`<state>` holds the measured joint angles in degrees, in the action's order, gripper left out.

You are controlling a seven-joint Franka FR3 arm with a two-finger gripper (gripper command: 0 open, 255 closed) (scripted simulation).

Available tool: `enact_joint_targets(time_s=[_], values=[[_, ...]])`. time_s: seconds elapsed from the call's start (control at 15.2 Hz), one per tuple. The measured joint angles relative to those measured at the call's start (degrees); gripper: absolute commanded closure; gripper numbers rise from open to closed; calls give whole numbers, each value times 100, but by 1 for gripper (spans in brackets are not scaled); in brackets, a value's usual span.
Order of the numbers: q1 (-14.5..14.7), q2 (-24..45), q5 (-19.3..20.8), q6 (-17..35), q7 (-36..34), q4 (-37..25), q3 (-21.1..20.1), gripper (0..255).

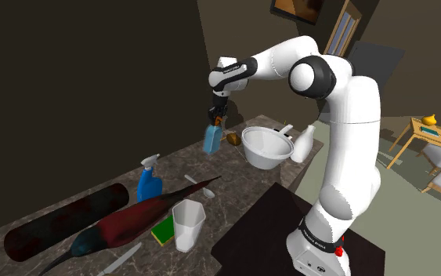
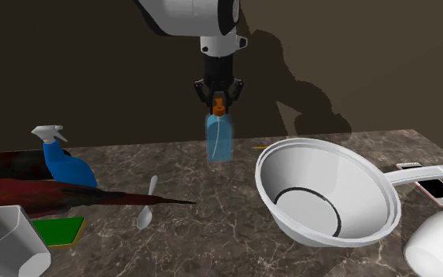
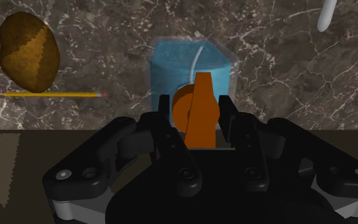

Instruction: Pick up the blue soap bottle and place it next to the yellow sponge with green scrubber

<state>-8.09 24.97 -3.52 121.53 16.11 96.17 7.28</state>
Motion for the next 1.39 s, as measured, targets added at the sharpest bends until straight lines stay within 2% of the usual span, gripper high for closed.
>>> enact_joint_targets(time_s=[0.79, 1.39], values=[[15, -333, 57, -788, -42, -457, 24, 255], [8, -422, 76, -1445, -61, -1027, 34, 255]])
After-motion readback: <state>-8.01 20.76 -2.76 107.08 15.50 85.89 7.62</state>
